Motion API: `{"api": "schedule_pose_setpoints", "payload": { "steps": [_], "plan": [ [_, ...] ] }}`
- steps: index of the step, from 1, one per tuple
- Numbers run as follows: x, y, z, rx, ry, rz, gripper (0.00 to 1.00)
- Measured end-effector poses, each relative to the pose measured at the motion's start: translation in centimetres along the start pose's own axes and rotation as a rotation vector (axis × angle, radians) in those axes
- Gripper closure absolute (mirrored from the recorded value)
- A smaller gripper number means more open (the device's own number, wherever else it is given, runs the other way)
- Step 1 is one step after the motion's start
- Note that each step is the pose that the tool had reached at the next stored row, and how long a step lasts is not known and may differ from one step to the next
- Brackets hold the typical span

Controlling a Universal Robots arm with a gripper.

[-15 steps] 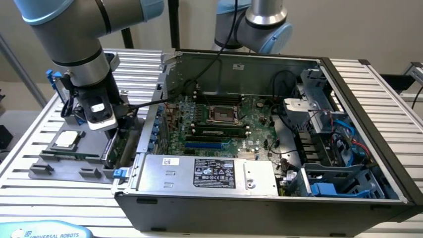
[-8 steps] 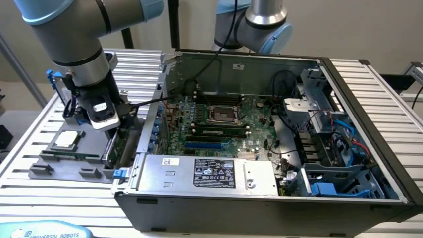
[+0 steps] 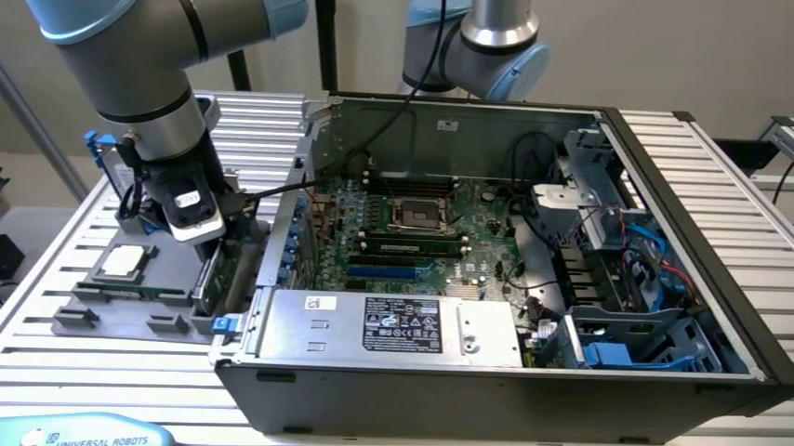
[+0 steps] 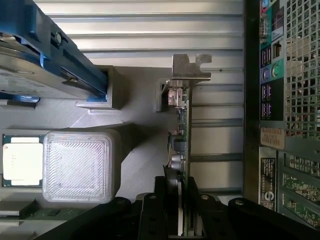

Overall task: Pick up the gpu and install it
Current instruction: 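Pick up the gpu and move the gpu toward the slot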

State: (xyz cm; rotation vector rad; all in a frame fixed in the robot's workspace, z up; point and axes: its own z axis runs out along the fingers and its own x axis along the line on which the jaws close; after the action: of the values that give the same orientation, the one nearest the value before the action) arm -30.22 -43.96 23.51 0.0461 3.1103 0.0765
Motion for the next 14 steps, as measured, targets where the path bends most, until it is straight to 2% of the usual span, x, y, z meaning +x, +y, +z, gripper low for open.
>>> {"api": "schedule_pose_setpoints", "payload": {
  "steps": [14],
  "plan": [
    [-0.01,0.01,-0.27,0.0001,0.0002,0.0,0.73]
  ]
}}
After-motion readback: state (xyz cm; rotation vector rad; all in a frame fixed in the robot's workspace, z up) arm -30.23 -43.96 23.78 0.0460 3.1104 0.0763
